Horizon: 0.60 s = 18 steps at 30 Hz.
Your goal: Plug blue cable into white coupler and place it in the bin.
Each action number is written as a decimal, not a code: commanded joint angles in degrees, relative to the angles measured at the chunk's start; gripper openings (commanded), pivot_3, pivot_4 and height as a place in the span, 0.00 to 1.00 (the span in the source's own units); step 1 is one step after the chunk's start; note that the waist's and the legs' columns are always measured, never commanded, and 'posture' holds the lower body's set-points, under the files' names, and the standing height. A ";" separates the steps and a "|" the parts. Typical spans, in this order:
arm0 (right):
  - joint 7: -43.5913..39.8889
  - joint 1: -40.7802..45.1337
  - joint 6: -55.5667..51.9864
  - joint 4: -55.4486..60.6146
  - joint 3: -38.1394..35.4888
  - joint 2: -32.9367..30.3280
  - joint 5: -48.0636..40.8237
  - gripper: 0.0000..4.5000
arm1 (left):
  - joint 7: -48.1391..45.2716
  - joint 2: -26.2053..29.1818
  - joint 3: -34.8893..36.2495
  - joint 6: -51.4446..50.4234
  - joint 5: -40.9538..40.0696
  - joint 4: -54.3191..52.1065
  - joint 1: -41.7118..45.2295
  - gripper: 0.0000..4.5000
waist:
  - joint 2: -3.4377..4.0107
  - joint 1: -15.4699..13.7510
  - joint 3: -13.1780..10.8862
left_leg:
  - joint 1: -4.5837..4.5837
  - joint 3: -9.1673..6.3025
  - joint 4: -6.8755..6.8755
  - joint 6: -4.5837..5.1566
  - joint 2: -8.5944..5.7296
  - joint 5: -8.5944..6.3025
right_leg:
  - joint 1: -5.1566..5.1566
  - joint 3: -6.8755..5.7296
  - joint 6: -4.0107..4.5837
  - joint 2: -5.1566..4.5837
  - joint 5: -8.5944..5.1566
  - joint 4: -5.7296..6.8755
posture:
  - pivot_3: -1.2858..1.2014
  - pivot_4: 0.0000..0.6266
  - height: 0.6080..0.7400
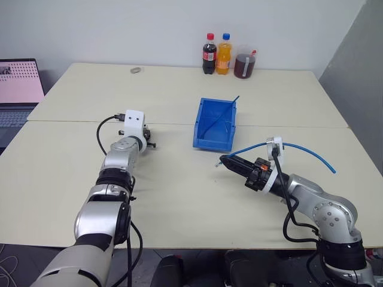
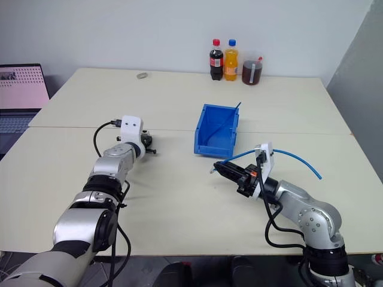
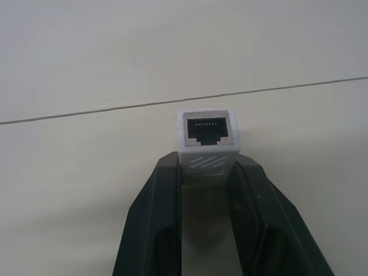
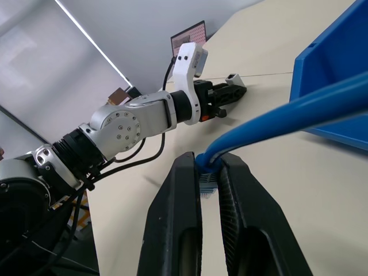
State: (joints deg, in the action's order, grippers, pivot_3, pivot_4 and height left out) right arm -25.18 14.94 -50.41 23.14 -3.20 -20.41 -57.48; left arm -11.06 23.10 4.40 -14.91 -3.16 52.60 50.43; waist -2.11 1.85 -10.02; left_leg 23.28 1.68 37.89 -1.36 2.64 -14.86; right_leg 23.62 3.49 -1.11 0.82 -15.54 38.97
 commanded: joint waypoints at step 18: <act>-10.38 -4.63 6.25 9.92 8.12 -10.41 11.87 0.03 | -63.05 25.28 -22.61 -3.23 -6.43 -57.26 -24.53 0.17 | 0.05 -0.11 0.00 | 0.02 0.02 0.06 0.01 0.02 0.00 | 0.06 0.16 -0.23 0.01 -0.17 0.01 | 0.52 0.24 1.00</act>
State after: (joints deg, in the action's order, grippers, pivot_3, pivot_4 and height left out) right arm -33.93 10.14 -46.46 31.22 4.34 -30.33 -47.07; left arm -71.95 47.93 -17.22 -19.82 -10.61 -3.46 24.39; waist -2.07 1.75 -10.01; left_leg 23.31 1.70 37.96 -1.35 2.66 -14.86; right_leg 23.69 3.65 -1.35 0.83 -15.71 38.97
